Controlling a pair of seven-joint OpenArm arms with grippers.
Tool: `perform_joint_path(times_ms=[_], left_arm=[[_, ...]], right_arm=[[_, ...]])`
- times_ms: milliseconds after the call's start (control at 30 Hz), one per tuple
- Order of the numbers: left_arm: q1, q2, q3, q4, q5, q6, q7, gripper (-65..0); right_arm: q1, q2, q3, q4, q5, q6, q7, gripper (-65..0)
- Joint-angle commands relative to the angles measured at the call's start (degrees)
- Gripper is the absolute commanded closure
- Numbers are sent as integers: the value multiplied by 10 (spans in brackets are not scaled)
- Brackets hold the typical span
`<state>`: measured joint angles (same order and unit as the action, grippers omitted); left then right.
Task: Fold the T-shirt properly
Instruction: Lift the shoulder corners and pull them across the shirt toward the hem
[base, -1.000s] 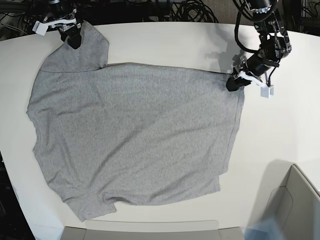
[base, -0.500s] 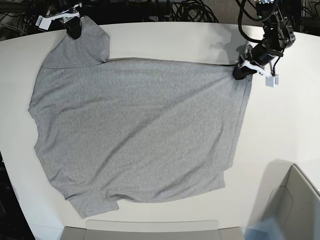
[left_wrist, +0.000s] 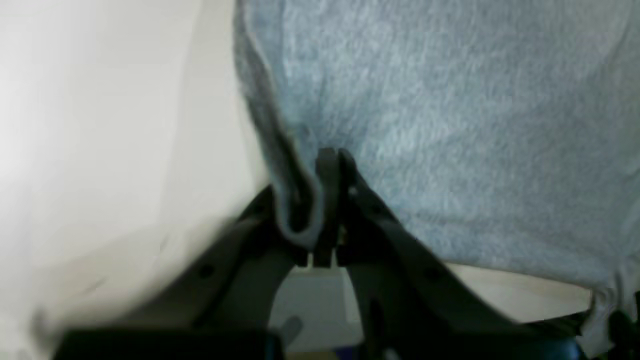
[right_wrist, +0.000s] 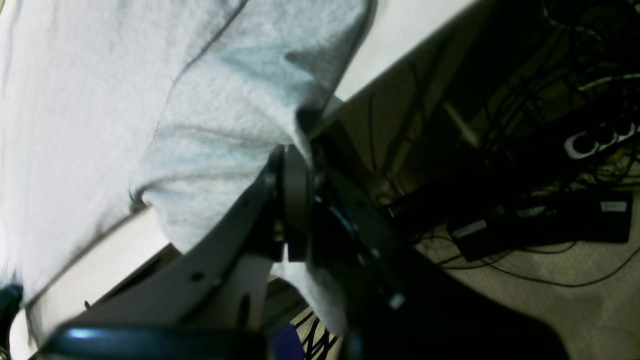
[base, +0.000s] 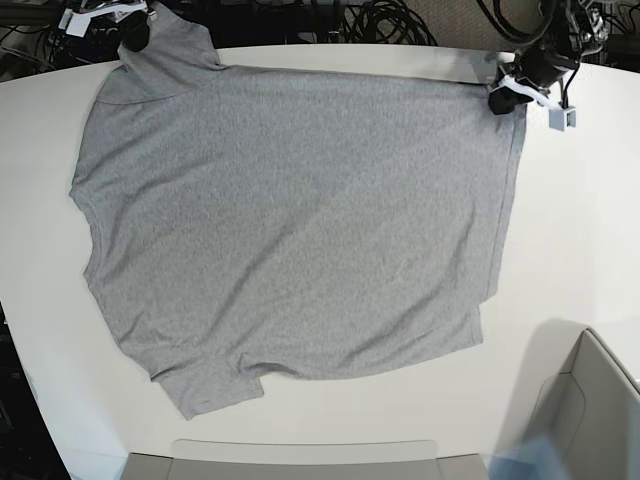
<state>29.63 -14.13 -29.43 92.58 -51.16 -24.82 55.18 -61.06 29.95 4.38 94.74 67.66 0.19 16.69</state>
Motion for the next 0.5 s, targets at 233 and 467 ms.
perform_joint_path(times_ms=[233,467], left_arm=[[51,-4,-37,57,7,3,-5,0],[49,-5,-58,80,7,5,3,0]], right_arm=[[-54,9,16,58,-2,26,81,0],[-44,12,16,67,-2,27,81,0]])
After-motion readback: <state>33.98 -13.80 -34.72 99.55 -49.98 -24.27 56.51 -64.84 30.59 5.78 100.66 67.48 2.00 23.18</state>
